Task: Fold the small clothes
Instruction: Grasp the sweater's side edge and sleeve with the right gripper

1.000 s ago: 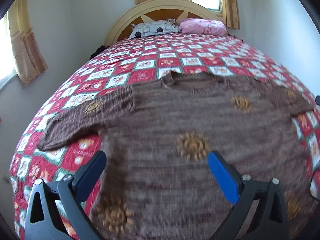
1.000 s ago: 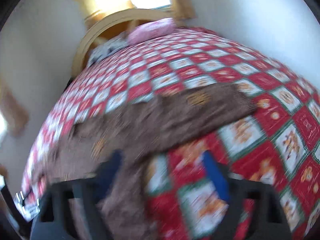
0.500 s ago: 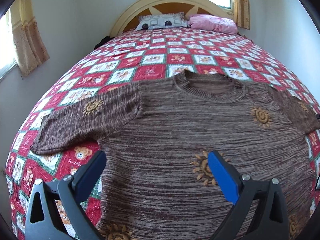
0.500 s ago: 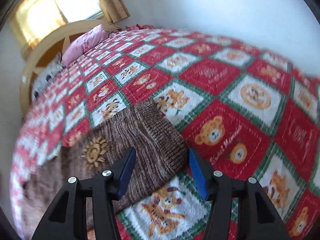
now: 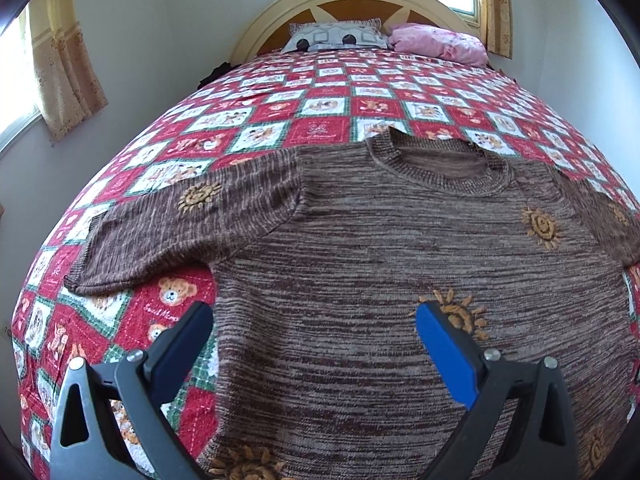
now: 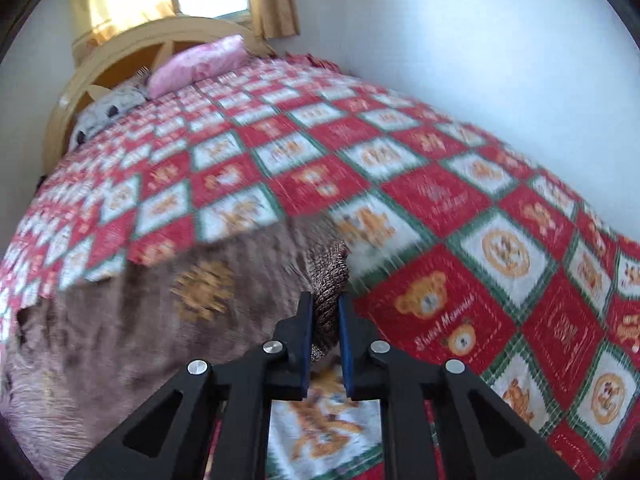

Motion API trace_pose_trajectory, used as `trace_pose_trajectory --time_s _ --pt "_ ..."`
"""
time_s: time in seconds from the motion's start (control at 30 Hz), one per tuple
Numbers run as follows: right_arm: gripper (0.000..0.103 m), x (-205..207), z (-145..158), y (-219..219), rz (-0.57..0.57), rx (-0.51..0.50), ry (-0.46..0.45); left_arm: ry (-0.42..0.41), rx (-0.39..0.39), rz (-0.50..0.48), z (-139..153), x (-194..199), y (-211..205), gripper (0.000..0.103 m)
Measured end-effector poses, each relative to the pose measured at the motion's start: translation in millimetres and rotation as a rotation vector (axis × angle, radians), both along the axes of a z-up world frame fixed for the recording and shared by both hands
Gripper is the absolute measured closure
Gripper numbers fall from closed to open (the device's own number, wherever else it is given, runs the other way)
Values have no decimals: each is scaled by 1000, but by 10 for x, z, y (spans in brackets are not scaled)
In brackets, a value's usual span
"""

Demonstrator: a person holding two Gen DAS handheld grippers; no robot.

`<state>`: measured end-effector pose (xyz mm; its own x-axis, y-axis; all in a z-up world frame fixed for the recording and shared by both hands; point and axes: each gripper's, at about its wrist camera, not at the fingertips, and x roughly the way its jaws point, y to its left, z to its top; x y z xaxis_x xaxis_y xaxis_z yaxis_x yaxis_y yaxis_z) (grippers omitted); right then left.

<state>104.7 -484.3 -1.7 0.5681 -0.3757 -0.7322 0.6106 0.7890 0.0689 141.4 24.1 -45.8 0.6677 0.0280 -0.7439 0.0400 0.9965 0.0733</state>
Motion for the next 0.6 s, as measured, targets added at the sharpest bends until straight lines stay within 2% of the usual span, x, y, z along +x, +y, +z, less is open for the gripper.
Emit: trace_pose_trajectory --time_s 0.17,0.37,0.47,0.6 --pt "91 197 387 530 143 3 -71 -6 -7 6 9 -15 46 0" --pt "92 522 693 1796 447 49 -144 -14 -20 19 24 -28 101 0" --pt "91 668 630 2412 589 116 -155 -21 -23 22 32 -50 139 0" --pt "91 848 294 3227 745 241 -145 -24 -25 38 40 -62 229 0"
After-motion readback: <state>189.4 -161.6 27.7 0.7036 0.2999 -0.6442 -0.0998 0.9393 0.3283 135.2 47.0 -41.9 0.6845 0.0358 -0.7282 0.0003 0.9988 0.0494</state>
